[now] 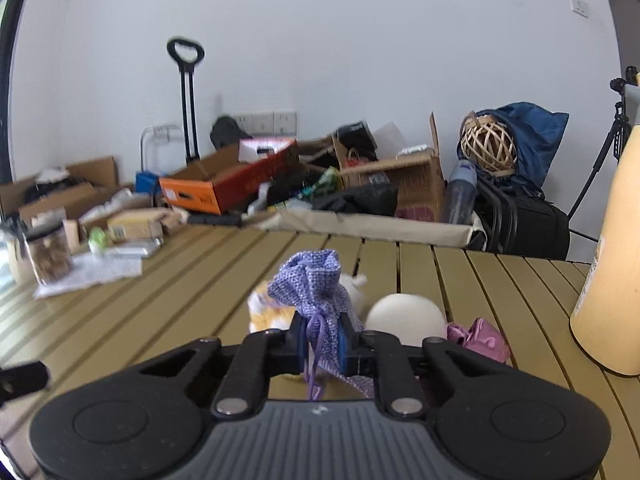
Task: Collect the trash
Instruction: 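Grasp the purple mesh pouch with the right tool and lift it, then grasp the pink satin scrunchie with the left tool while the right tool holds the pouch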
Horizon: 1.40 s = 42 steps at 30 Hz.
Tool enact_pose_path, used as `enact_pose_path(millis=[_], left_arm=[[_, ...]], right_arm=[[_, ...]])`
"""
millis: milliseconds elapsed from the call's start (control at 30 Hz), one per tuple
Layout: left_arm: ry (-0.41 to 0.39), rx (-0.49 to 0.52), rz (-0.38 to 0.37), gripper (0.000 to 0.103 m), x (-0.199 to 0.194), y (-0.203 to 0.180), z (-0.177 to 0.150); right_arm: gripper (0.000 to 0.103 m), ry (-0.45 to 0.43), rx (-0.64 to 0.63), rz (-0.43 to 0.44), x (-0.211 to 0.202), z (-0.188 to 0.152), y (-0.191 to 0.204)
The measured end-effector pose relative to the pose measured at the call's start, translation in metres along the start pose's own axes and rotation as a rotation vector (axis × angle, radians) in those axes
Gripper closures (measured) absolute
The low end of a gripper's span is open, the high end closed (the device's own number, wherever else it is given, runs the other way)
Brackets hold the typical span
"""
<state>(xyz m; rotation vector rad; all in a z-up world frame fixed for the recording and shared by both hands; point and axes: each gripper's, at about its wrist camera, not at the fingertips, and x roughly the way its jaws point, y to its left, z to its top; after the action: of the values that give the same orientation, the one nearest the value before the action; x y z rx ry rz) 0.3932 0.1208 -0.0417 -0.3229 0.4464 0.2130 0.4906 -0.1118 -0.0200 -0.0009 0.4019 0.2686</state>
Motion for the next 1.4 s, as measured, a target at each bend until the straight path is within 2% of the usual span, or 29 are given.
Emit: enact_pose_path(millis=[267,433,633,867,1200,1400], left_arm=[[-0.001,0.013,-0.024,0.000,-0.005,0.001,0.001],[0.009,0.011,-0.058,0.000,-0.009,0.000,0.000],[0.015,0.058,-0.103,0.000,-0.014,-0.010,-0.006],[0.047,0.057,-0.165,0.000,-0.016,-0.024,-0.015],[0.115,0.091,-0.242,0.000,-0.011,-0.071,-0.030],[0.116,0.206,-0.263,0.000,-0.010,-0.124,-0.033]], right_arm=[[0.090,-0.141,0.146,0.036,-0.056,0.017,-0.024],[0.091,-0.205,0.201,0.014,-0.089,0.014,-0.045],[0.091,-0.243,0.263,-0.031,-0.124,0.001,-0.077],[0.091,-0.233,0.319,-0.081,-0.141,-0.028,-0.110],[0.091,-0.266,0.377,-0.113,-0.156,-0.070,-0.138],[0.091,-0.292,0.460,-0.123,-0.155,-0.088,-0.169]])
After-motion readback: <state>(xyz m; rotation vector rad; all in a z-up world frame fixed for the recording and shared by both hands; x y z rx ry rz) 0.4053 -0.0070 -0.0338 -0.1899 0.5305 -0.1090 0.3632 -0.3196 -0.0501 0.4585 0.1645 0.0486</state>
